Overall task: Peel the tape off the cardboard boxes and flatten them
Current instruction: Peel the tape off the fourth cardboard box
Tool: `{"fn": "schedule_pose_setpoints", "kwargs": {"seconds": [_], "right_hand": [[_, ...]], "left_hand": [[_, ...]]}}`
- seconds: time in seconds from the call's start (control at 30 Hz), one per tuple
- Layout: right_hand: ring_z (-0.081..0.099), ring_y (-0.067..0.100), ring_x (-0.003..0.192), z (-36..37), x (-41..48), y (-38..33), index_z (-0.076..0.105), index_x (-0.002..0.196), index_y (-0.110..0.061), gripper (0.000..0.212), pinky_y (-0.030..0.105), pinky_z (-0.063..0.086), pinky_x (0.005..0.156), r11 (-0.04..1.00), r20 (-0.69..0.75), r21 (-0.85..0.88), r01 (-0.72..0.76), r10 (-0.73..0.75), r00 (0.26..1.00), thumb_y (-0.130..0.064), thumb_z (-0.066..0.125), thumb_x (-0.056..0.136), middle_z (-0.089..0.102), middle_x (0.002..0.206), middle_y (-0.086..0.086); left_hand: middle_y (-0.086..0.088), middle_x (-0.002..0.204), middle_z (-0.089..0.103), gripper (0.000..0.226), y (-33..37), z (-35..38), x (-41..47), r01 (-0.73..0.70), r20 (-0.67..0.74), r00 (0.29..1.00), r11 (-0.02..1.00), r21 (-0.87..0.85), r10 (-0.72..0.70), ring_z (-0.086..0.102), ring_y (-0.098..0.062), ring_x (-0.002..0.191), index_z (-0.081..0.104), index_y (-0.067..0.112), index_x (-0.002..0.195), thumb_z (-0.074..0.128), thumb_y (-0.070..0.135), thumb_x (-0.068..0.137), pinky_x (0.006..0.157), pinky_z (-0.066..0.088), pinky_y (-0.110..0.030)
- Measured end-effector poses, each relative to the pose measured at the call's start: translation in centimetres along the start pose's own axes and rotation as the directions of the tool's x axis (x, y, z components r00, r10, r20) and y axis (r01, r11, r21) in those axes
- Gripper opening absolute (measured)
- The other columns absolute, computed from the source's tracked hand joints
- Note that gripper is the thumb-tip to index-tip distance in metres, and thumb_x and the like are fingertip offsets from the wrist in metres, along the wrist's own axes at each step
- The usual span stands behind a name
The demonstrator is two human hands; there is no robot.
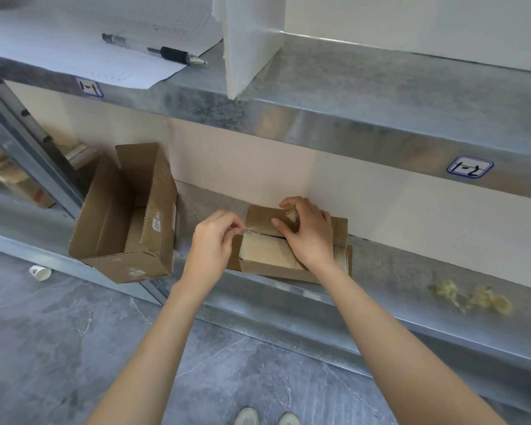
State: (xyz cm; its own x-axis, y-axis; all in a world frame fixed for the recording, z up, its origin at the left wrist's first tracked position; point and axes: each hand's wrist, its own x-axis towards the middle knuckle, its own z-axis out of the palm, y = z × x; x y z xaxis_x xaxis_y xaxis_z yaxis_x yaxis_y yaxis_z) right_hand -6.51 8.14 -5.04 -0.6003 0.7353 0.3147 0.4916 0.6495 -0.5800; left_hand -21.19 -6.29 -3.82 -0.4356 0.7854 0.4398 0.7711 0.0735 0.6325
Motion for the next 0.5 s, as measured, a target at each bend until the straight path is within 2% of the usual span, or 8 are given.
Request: {"fn": "schedule_pose_setpoints", "kwargs": {"seconds": [0.1,0.2,0.3,0.43,0.5], "right_hand": [[0.053,0.008,0.101,0.0,0.3,0.2,0.054,0.109,-0.033,0.022,0.024,0.023,0.084,1.000,0.017,0.010,-0.015,0.015,1.000,-0.043,0.061,0.090,0.058,0.111,-0.019],[0.053,0.008,0.100,0.1,0.5,0.2,0.054,0.109,-0.033,0.021,0.024,0.023,0.085,1.000,0.032,0.008,-0.016,0.016,0.999,-0.043,0.060,0.091,0.058,0.110,-0.019],[0.054,0.010,0.101,0.1,0.6,0.2,0.054,0.110,-0.033,0.020,0.024,0.024,0.085,1.000,0.046,-0.013,-0.013,0.013,0.999,-0.043,0.057,0.093,0.059,0.111,-0.017],[0.053,0.010,0.102,0.0,0.5,0.1,0.054,0.110,-0.035,0.018,0.025,0.024,0.084,1.000,0.055,-0.027,-0.009,0.010,0.998,-0.044,0.054,0.095,0.059,0.113,-0.017],[0.053,0.009,0.101,0.0,0.5,0.1,0.054,0.110,-0.035,0.018,0.025,0.023,0.084,1.000,0.059,-0.022,-0.011,0.012,0.998,-0.044,0.054,0.095,0.059,0.112,-0.017]], "left_hand": [[0.002,0.088,0.061,0.023,0.2,-0.2,-0.6,-0.088,-0.004,0.996,0.995,0.042,0.088,0.058,-0.016,0.079,0.067,0.009,0.087,0.056,-0.011,0.089,0.074,0.050,-0.037],[0.002,0.091,0.061,0.021,0.2,-0.4,-0.9,-0.115,-0.004,0.993,0.990,0.078,0.116,0.057,-0.017,0.082,0.067,0.010,0.090,0.056,-0.008,0.091,0.076,0.049,-0.043],[0.002,0.090,0.061,0.021,0.6,-0.6,-0.4,-0.100,-0.036,0.994,0.995,0.030,0.101,0.057,-0.016,0.080,0.068,0.008,0.090,0.057,-0.010,0.091,0.074,0.049,-0.036],[0.004,0.087,0.059,0.024,1.3,-0.3,1.5,-0.065,-0.100,0.993,0.998,0.009,0.066,0.052,-0.006,0.077,0.068,0.005,0.088,0.056,-0.015,0.086,0.073,0.044,-0.016],[0.001,0.088,0.062,0.025,1.4,0.2,2.2,-0.051,-0.125,0.991,0.999,-0.002,0.051,0.054,-0.005,0.080,0.069,0.003,0.088,0.054,-0.016,0.083,0.075,0.046,-0.016]]}}
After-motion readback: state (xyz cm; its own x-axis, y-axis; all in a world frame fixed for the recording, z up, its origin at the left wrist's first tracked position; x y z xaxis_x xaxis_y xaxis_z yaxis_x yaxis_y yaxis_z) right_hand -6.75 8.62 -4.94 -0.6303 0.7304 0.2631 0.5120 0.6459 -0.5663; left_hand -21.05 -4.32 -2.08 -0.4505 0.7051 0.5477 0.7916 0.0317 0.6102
